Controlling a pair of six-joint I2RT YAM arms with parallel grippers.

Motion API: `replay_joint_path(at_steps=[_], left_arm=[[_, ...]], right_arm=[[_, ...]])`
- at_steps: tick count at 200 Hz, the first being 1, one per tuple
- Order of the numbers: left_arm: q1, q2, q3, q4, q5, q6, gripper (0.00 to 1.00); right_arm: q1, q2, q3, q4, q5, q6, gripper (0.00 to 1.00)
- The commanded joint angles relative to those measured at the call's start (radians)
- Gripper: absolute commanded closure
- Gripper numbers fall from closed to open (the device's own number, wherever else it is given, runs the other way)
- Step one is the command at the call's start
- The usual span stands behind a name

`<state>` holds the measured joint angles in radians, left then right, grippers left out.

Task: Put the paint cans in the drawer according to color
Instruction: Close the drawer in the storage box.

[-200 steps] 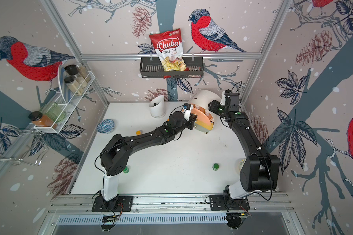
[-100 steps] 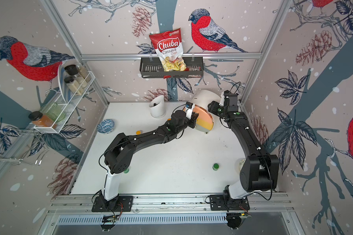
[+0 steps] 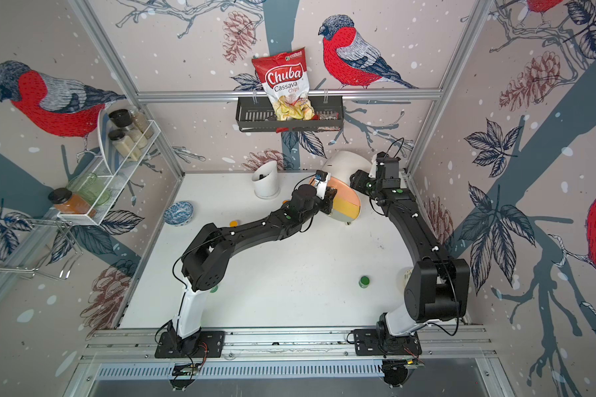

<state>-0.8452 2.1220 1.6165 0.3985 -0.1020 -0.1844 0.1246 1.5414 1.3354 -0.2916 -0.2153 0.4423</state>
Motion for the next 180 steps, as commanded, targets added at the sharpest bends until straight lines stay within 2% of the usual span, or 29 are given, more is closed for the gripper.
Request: replay_joint_path(at_steps=[1, 46, 100, 146, 180], left_arm=[[0.003, 0.009, 0.008, 0.000, 0.021, 0.000, 0.72], [-0.001, -0.011, 0.003, -0.002, 0.021, -0.004, 0.64], [-0.005, -0.109, -0.058, 0.007, -0.003, 0.016, 0.52], [-0.005, -0.216, -0.155, 0.025, -0.011, 0.016, 0.48], [-0.005, -0.272, -0.239, 0.050, -0.032, 0.013, 0.44]], right_arm=[[0.012, 0.013, -0.004, -0.064, -0.020, -0.011, 0.41], [0.012, 0.012, 0.022, -0.089, -0.004, -0.024, 0.41], [0.004, -0.014, 0.083, -0.146, 0.032, -0.043, 0.40], [0.004, -0.090, 0.084, -0.181, 0.059, -0.033, 0.39], [0.004, -0.203, -0.009, -0.160, 0.048, -0.001, 0.38]])
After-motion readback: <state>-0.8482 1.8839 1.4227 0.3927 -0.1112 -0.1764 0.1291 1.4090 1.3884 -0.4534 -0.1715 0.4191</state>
